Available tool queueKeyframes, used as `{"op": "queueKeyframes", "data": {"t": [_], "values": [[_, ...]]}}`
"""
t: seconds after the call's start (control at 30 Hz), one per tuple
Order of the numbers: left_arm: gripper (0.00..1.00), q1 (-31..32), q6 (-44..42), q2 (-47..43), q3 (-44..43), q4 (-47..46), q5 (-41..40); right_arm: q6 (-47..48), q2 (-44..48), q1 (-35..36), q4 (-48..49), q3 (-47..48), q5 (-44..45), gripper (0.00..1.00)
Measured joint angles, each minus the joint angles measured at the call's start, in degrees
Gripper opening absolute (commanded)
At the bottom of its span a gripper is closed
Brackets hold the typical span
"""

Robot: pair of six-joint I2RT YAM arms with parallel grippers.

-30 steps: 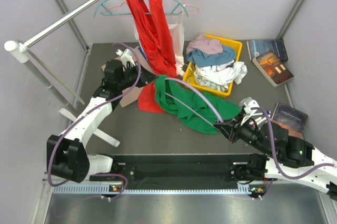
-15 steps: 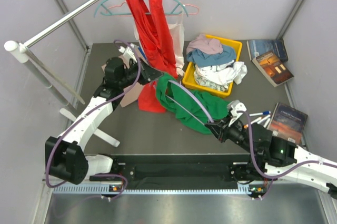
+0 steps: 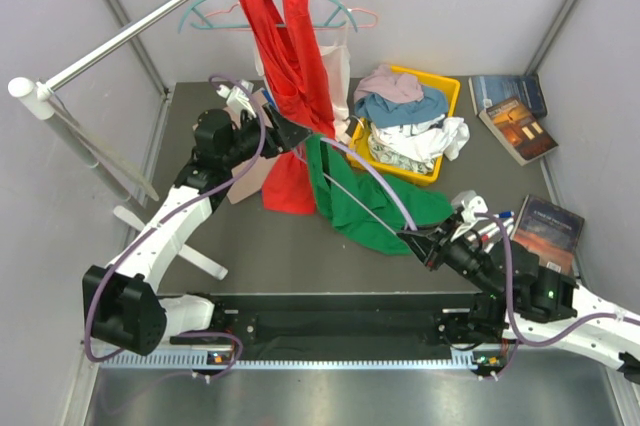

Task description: Place the tank top on the hanger

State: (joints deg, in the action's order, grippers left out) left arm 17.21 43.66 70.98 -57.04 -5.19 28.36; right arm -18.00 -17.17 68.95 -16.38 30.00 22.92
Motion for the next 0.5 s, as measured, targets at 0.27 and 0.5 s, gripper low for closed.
{"op": "queueKeyframes", "data": {"t": [0.27,0.5], "values": [[0.94,0.0,-5.5,0.0,-1.0,3.5,-3.7,-0.2,1.2,0.0,-1.2,0.0,0.3,0.0],[0.89,2.9,-12.3,0.0,-1.4,4.7,-6.0,-1.4,-0.7,0.0,-1.1,-1.1,2.7,0.0]]}}
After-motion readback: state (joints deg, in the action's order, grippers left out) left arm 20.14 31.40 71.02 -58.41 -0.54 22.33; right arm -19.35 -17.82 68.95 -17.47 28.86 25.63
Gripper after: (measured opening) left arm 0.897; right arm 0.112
